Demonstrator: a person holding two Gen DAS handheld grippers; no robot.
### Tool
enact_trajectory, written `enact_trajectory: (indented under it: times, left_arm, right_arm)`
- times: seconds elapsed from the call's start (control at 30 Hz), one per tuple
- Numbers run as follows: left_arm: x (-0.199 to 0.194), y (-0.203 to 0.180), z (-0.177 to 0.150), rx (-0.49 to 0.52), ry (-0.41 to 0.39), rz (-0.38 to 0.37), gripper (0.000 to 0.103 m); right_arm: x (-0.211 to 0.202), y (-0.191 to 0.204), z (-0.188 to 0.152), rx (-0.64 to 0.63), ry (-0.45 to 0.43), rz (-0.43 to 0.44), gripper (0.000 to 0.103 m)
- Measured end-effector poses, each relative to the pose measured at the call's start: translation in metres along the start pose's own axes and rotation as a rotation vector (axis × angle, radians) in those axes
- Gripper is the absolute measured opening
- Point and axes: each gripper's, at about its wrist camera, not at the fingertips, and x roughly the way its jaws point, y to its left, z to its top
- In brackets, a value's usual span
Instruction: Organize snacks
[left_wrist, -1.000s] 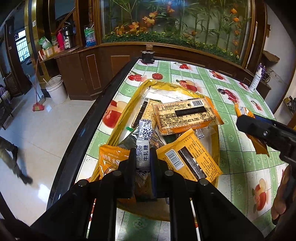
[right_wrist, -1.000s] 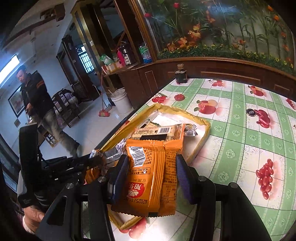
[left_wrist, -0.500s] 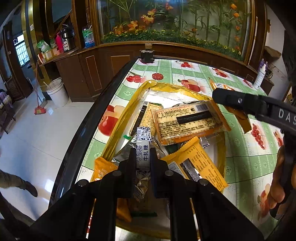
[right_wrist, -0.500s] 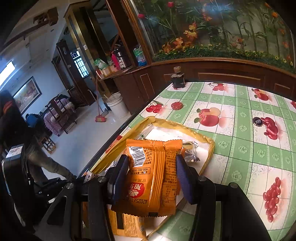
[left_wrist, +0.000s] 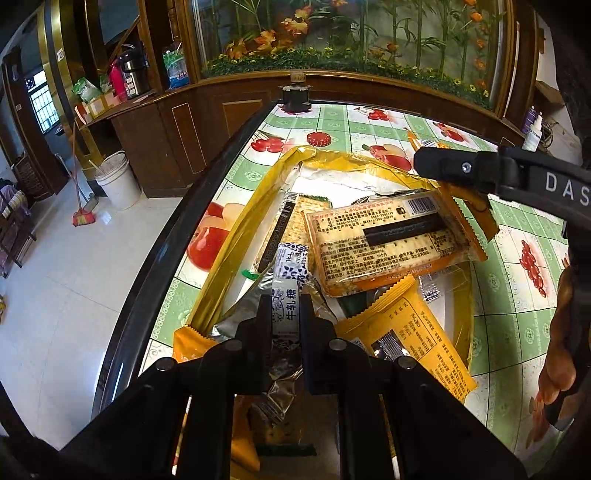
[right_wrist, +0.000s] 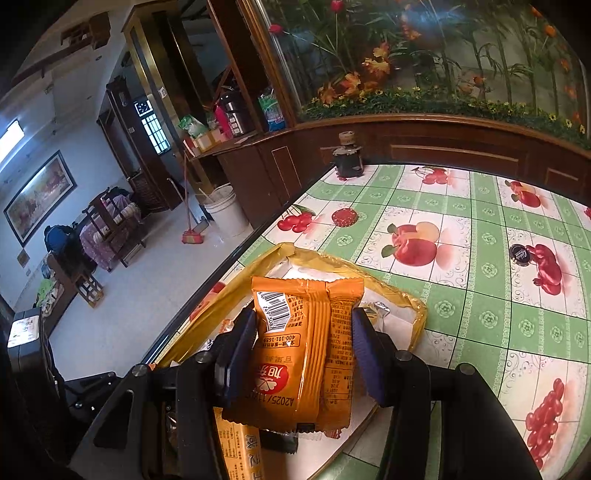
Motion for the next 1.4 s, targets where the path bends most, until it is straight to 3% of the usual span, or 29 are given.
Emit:
enact_trajectory:
  times: [0.83, 0.87, 0.93, 0.97, 1.0, 1.07, 1.33, 1.4]
  left_arm:
    - [0.001, -0.006, 0.004, 0.022, -0.032, 0.047, 0.011]
    - [0.001, -0.005, 0.004, 0.017, -0.031, 0.041, 0.015]
    - [-0.001, -0.004, 0.004, 0.007, -0.035, 0.049, 0.033]
    - [-0.002, -0.003, 0.003, 0.004, -0.039, 0.063, 0.054]
    - [-0.003, -0.002, 0.003, 0.002, -0.048, 0.066, 0.066]
    - [-0.007, 0.0, 0.003, -0.009, -0.059, 0.065, 0.066]
    - [-0.041, -0.004, -0.007, -0.008, -0.13, 0.097, 0.066]
    - [-0.052, -0.005, -0.01, -0.007, -0.157, 0.11, 0.069]
  right_arm:
    - [0.021, -0.004, 0.002, 0.0, 0.027, -0.007, 0.057]
    - [0.021, -0.004, 0.002, 0.002, 0.03, -0.003, 0.057]
    - [0.021, -0.003, 0.001, 0.001, 0.03, -0.005, 0.06]
    - [0.02, -0.003, 0.0, -0.001, 0.029, -0.007, 0.062]
    - [0.019, -0.002, 0.0, -0.001, 0.029, -0.01, 0.068]
    - [0.015, -0.002, -0.001, 0.003, 0.024, -0.017, 0.078]
    - [-0.033, -0.006, -0.01, 0.011, -0.041, 0.01, 0.078]
    - [-0.051, -0.006, -0.016, -0.008, -0.062, 0.021, 0.083]
